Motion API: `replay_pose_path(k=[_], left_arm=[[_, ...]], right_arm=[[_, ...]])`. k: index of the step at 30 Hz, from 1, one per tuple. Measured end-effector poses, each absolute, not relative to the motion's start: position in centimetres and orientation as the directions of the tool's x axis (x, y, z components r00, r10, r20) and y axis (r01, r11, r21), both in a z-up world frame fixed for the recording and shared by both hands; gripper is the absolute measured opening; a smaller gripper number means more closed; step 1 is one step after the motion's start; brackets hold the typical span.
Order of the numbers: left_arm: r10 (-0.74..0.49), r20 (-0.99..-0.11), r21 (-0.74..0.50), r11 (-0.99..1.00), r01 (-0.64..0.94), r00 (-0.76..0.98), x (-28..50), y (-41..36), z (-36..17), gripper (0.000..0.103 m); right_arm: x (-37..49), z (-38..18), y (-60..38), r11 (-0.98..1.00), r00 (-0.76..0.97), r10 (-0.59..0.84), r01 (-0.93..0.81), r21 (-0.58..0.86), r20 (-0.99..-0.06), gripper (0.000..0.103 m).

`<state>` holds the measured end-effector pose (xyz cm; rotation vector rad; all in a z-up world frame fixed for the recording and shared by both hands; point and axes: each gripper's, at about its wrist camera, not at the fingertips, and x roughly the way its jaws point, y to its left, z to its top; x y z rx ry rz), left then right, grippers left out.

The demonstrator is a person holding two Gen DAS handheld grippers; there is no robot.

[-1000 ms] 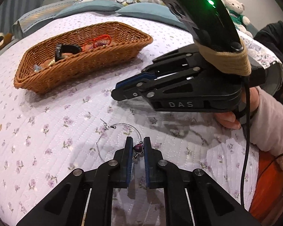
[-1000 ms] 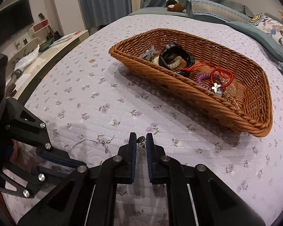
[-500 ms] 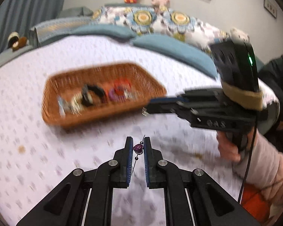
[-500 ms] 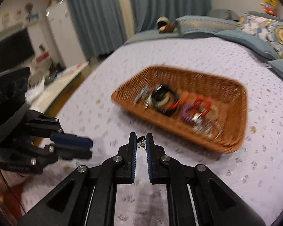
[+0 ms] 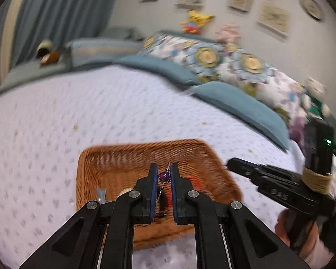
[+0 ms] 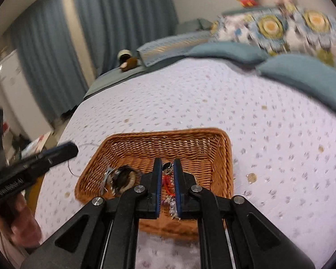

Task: Organize jewelry

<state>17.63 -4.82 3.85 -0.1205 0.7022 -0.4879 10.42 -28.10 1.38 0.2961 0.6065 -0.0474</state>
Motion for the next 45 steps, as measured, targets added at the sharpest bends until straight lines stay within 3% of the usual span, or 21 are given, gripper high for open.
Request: replay_pose_path(k=[7,14,15,16,17,18,19,22,28,30,33,38,45], left_arm=[[-0.481,-0.602,-0.369,0.875,0.313,0.637,19.4,-3.7,-1.2,0.011],[-0.484,-0.616,-0.383,0.874,0.300,0.622,19.8,-3.7,-2.3,0.012],[-0.485,-0.617,-0.385,0.873,0.300,0.620,19.7,-3.7,-2.2,0.016],[-0.507,-0.609,-0.404,0.860,0.312,0.609,19.7,-3.6,-2.1,0.030],[-0.530,-0.598,-0.424,0.846,0.325,0.601,19.6,-3.5,-2.0,0.053],[-0.558,-0.571,-0.453,0.826,0.336,0.602,19.3,-3.1,-1.6,0.062],[-0.569,-0.546,-0.467,0.816,0.340,0.615,19.0,-2.8,-1.2,0.068],[-0.544,-0.521,-0.438,0.832,0.341,0.658,18.0,-2.1,0.5,0.068],[-0.353,-0.560,-0.228,0.936,0.270,0.750,14.0,-2.2,5.1,0.068],[-0.263,-0.572,-0.154,0.965,0.213,0.777,11.8,-2.1,6.3,0.068],[-0.226,-0.586,-0.129,0.974,0.186,0.778,8.2,-1.5,6.3,0.070],[-0.143,-0.572,-0.079,0.990,0.119,0.807,2.6,-0.4,3.1,0.070],[-0.162,-0.569,-0.138,0.985,0.101,0.806,3.3,0.3,0.4,0.070]], right_arm=[[11.8,-1.1,-28.9,0.956,0.789,0.003,0.177,0.233,-0.615,0.012],[13.0,-2.4,-28.1,0.962,0.757,-0.039,0.205,0.181,-0.652,0.013],[13.1,-2.4,-28.0,0.963,0.754,-0.045,0.207,0.172,-0.655,0.019],[13.1,-2.4,-28.1,0.963,0.752,-0.047,0.209,0.170,-0.657,0.026],[13.0,-2.3,-28.0,0.962,0.753,-0.053,0.216,0.169,-0.656,0.044],[12.8,-2.1,-28.0,0.961,0.759,-0.066,0.224,0.165,-0.647,0.053],[12.3,-1.7,-27.8,0.961,0.770,-0.091,0.235,0.148,-0.632,0.054],[11.3,-0.6,-27.2,0.967,0.784,-0.123,0.233,0.105,-0.608,0.057],[6.8,3.3,-24.8,0.972,0.823,-0.118,0.210,0.105,-0.556,0.058],[4.6,4.3,-23.7,0.971,0.835,-0.124,0.214,0.108,-0.537,0.068],[0.6,4.9,-21.3,0.972,0.862,-0.172,0.227,0.060,-0.477,0.078],[-3.5,3.7,-19.1,0.958,0.877,-0.278,0.284,-0.043,-0.392,0.085],[-2.1,2.1,-19.9,0.953,0.852,-0.281,0.302,-0.023,-0.441,0.086]])
